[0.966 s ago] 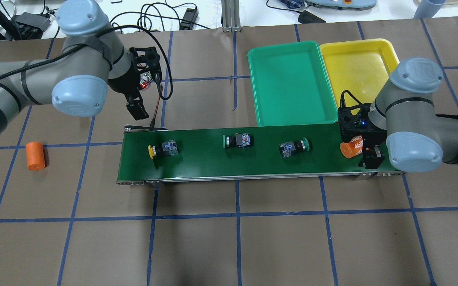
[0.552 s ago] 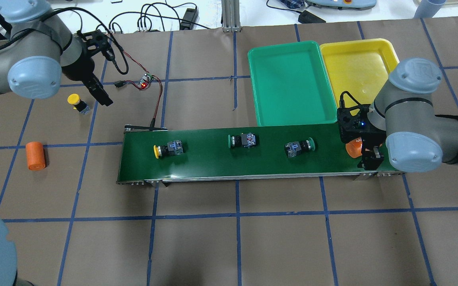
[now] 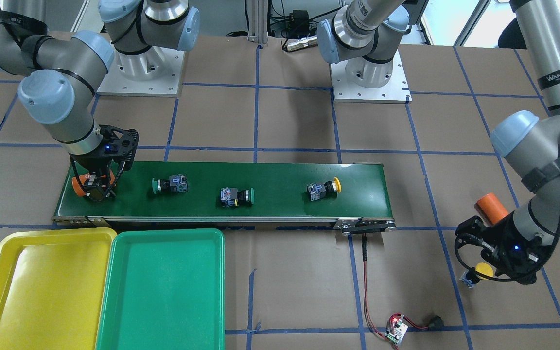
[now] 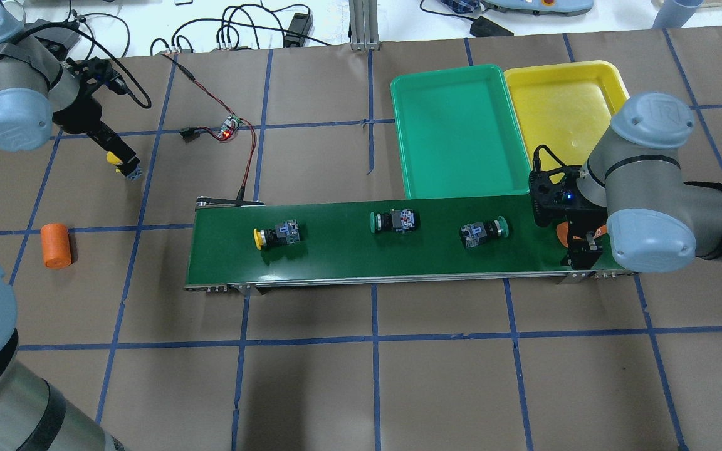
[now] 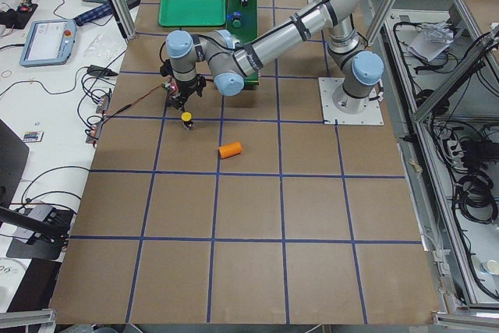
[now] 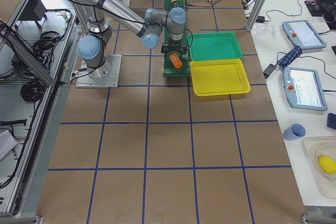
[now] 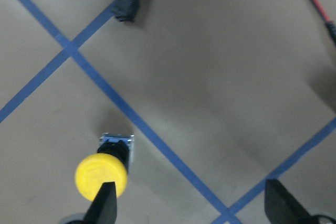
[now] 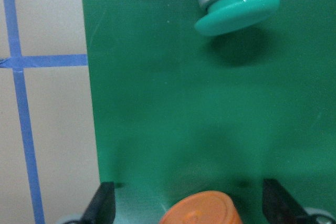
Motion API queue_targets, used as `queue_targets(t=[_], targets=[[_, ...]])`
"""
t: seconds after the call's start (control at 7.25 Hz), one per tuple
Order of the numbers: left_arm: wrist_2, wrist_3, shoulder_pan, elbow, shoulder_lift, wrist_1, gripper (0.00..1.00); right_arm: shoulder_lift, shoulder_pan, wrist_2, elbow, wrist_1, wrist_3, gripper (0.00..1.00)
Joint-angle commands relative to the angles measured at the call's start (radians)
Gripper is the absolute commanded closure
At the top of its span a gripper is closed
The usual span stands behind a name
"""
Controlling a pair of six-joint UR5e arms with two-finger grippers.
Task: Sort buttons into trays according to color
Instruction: 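Grasp the yellow-capped button with left gripper while right gripper grasps a green-capped button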
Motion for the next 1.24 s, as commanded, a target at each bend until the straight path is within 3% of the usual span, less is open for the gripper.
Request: queue_targets(t=[0.0, 1.1], targets=[[0.003, 0.023, 0.005, 0.088, -0.074, -0.003, 0.00, 0.000, 0.000, 0.002, 0.000, 0.000, 0.001, 0.00], [0.011, 0.020, 0.008, 0.049, -0.122, -0.028, 0.00, 0.000, 0.046, 0.002, -0.003, -0.004, 0.026, 0.00]])
